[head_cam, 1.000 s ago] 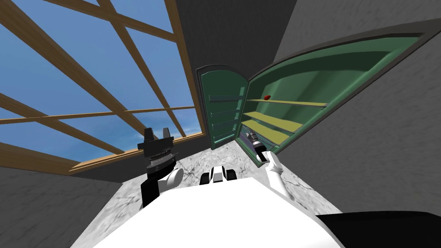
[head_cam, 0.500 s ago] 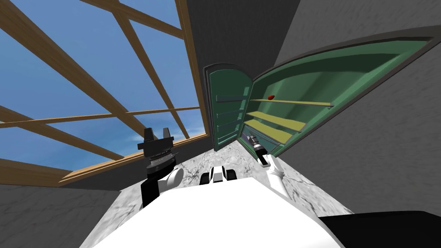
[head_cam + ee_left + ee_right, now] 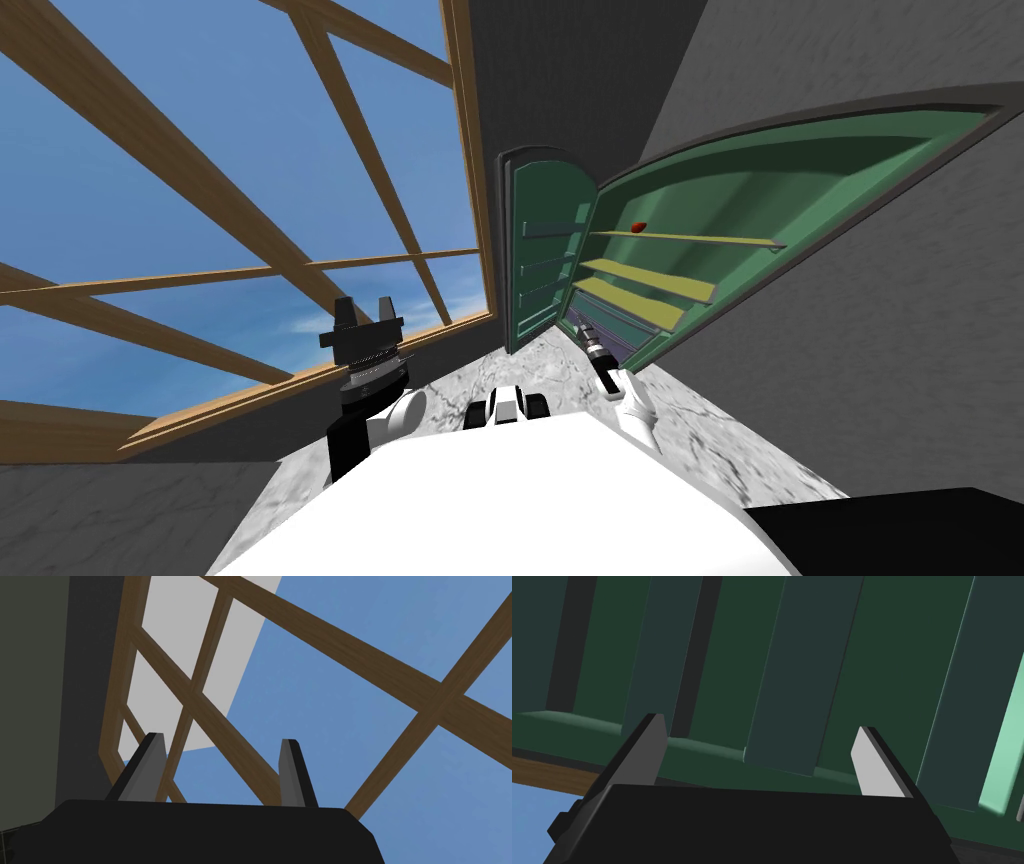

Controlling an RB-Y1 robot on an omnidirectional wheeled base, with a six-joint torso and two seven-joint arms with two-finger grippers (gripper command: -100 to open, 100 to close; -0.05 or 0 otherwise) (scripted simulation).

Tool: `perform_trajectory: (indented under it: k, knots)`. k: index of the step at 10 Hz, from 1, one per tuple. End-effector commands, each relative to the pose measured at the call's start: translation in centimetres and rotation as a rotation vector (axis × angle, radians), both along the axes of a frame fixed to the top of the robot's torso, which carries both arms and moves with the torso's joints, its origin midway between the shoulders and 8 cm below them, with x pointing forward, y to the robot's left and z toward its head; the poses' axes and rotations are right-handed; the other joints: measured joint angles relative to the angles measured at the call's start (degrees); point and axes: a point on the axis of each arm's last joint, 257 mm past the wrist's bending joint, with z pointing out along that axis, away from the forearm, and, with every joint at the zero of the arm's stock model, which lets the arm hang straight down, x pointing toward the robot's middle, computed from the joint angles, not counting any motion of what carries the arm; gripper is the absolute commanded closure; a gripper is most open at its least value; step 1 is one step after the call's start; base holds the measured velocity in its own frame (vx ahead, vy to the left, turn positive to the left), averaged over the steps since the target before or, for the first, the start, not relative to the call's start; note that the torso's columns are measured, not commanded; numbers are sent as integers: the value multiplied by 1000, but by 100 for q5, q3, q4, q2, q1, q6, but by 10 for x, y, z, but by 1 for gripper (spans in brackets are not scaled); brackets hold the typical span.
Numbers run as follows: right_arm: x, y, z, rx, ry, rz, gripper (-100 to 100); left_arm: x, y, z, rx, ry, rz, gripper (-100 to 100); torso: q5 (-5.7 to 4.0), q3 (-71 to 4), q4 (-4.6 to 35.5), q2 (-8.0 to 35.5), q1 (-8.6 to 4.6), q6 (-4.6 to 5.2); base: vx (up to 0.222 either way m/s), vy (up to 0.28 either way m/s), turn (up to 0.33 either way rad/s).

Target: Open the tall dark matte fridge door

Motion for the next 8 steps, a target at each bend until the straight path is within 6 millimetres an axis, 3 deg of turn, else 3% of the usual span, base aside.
perform_trajectory:
  k: [1, 4, 6, 7, 8]
  knots:
    - [-8, 13, -28, 65, 28, -25, -100, 0, 0, 0, 0, 0, 0, 0, -1, 0, 0, -1, -5, 0, 48, 139, -44]
    - [-12, 37, -48, 149, 39, -43, -100, 0, 0, 0, 0, 0, 0, 0, 1, 10, 4, 16, 5, 1, 4, 90, -22]
    - [-6, 26, -39, 132, 38, -49, -100, 0, 0, 0, 0, 0, 0, 0, 0, 3, 2, 4, -4, 0, 27, 19, 30]
    - [-9, 31, -41, 130, 37, -42, -100, 0, 0, 0, 0, 0, 0, 0, 1, -9, -3, -17, 3, -2, 37, 5, 18]
    - [0, 18, -32, 131, 42, -54, -100, 0, 0, 0, 0, 0, 0, 0, 2, -6, -4, -8, 9, 1, -43, 13, 91]
